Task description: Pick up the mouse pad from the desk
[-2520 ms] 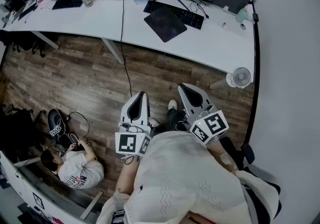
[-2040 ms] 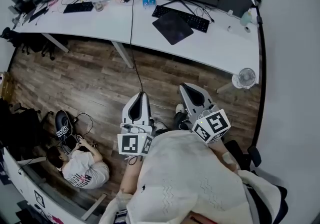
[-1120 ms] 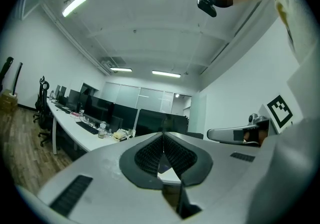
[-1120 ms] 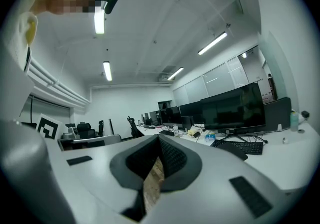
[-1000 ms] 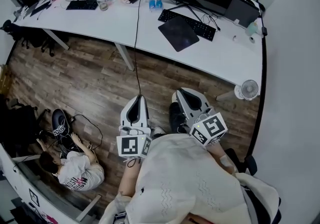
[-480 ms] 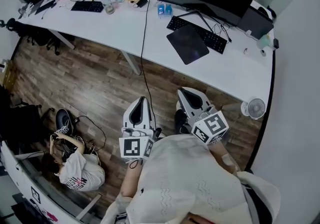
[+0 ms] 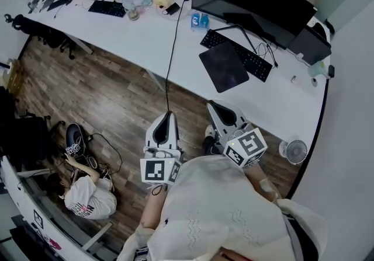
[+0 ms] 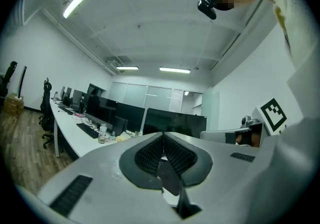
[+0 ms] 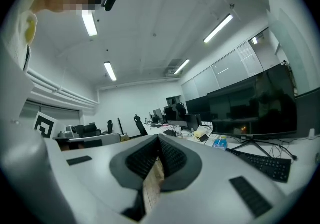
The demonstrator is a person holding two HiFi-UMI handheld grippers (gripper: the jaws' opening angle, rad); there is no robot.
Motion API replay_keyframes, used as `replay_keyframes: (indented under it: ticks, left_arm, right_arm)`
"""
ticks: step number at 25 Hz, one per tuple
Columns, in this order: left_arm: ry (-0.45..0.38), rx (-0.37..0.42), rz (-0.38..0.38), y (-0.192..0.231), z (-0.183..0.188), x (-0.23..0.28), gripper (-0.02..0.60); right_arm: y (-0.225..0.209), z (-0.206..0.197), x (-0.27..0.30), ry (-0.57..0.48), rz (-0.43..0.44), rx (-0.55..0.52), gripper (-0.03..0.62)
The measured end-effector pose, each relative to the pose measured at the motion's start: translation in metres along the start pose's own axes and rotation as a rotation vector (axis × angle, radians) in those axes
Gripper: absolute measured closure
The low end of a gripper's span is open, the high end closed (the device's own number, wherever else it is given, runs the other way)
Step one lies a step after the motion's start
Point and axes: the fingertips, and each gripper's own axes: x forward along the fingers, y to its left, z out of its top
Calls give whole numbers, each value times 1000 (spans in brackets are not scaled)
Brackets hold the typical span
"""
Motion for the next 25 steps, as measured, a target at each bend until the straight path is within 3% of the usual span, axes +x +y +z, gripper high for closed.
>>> replay_keyframes:
  ticks: [15, 25]
  left_arm:
    - [-11, 24, 96, -30, -3, 116, 566]
    - [14, 32, 86, -37, -9, 152, 566]
  right_arm:
    - [-120, 32, 29, 1, 83, -2, 593]
    - [-166, 38, 30, -30, 35, 33, 593]
